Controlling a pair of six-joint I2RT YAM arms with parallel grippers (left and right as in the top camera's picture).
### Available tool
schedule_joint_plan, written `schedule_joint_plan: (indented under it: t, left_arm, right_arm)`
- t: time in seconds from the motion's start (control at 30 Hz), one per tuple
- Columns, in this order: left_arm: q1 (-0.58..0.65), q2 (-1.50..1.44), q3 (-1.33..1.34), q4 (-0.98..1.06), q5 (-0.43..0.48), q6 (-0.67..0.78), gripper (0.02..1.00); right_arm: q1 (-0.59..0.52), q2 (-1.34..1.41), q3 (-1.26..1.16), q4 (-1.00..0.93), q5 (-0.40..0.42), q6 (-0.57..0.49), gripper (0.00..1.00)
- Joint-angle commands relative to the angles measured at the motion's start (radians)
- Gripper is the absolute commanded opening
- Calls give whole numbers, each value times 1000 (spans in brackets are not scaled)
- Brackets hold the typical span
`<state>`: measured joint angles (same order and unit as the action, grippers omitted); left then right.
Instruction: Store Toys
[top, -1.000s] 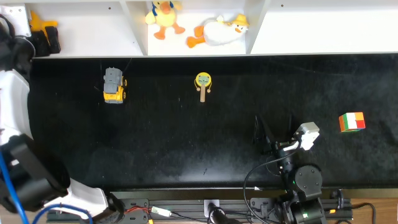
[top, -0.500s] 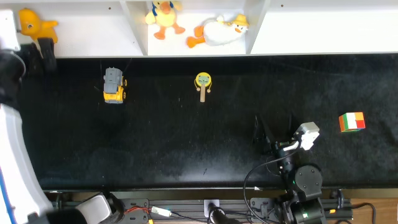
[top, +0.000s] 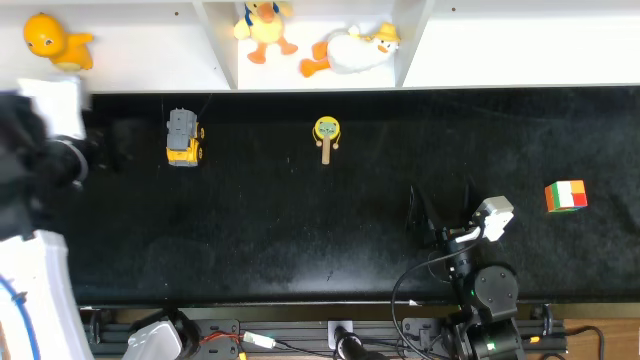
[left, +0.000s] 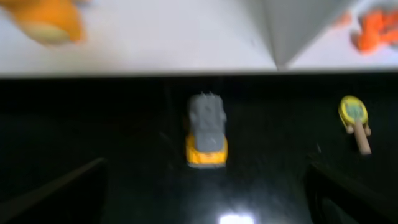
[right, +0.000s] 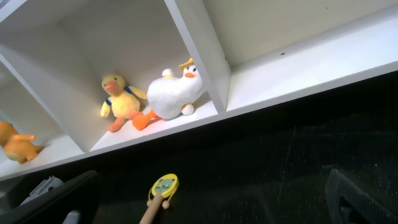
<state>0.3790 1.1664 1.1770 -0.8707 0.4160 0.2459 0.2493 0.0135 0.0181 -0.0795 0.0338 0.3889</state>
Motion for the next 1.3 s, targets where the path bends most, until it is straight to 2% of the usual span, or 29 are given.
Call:
schedule_joint_plan:
  t: [0.03,0.17,0.23,0.4,1.13,1.3]
  left_arm:
    - [-95,2,-130,89,-50,-27,998]
    - [-196,13,-232,203,-217,-101,998]
    - [-229,27,-264,242,-266,-132,998]
    - [-259,99,-292,303,-291,-150,998]
    - [-271,385,-292,531,-261,-144,1000]
    - [-289,413,-292,548,-302,-143,998]
  right_arm:
    - [-3,-10,-14,5,10,-1,996]
    - [-3,-10,-14,5,10,-1,996]
    - [-3,-10,-14,5,10,-1,996]
    - [-3,-10,-14,5,10,-1,996]
    - [-3,-10,-14,5,10,-1,996]
    - [-3,-10,-14,5,10,-1,996]
